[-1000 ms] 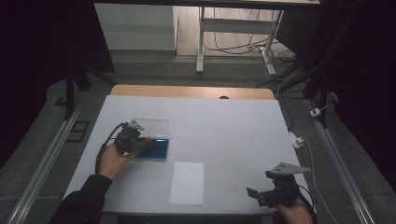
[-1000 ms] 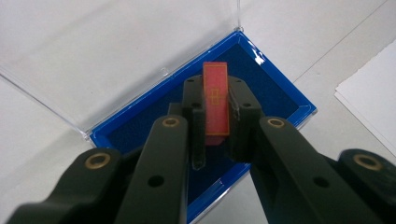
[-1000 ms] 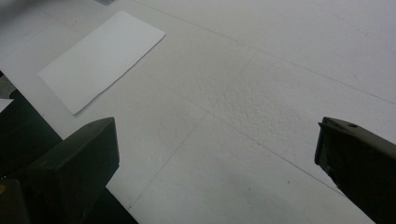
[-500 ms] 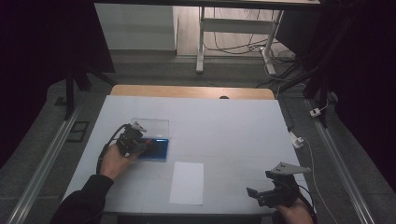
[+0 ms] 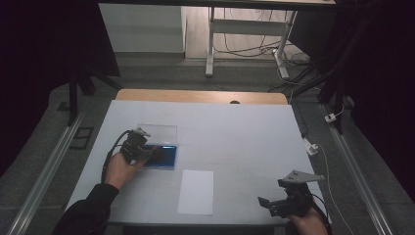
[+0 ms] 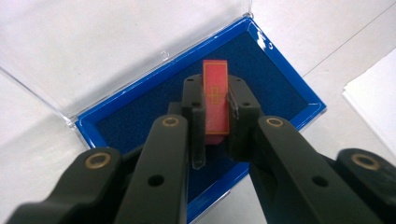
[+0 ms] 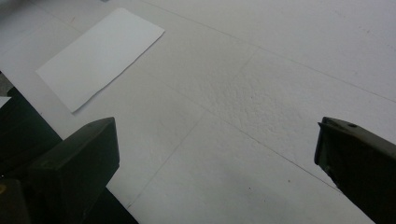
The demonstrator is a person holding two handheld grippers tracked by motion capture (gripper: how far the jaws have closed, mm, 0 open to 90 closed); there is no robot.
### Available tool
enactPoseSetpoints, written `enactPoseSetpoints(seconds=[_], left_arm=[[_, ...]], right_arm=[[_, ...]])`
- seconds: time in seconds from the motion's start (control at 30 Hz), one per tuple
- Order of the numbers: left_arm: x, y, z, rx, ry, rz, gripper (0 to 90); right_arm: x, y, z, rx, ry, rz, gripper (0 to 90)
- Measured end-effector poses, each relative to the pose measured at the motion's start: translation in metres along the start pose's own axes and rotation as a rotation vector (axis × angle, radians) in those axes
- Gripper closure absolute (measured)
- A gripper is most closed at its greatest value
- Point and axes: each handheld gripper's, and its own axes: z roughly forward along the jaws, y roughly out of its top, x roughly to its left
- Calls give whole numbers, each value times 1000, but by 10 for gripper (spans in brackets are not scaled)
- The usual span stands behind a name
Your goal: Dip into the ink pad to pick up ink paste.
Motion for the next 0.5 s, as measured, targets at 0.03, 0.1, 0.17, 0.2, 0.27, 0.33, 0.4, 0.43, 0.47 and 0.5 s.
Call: enactPoseSetpoints(seconds=[0.03,0.1,0.17,0.2,0.27,0.33,0.4,0.43,0.47,0.5], left_arm=[[-3,0,0,0,16,13,802],[-4,0,0,2,26,18,801],[2,-1,0,-6,-9,-12,802],[4,-2,0,-12,-24,-26,802],[4,-2,0,-12,-24,-28,802],[-2,-1,0,-7,10,1,802],[-4,0,1,-2,23,10,802],[-2,-1,1,-5,10,-3,802],[1,-2,0,-11,-2,-15,802],[1,-2,0,-15,-9,-21,802]], right_arm=[[0,0,0,0,0,0,4],[0,0,0,0,0,-4,4],[0,0,0,0,0,-4,5],[0,0,0,0,0,-4,4],[0,0,0,0,0,-4,5],[0,0,1,2,1,-5,5],[0,1,1,7,-2,-3,5],[0,1,1,8,-3,-6,6],[0,1,1,9,-4,-7,6],[0,1,1,8,-5,-7,13]])
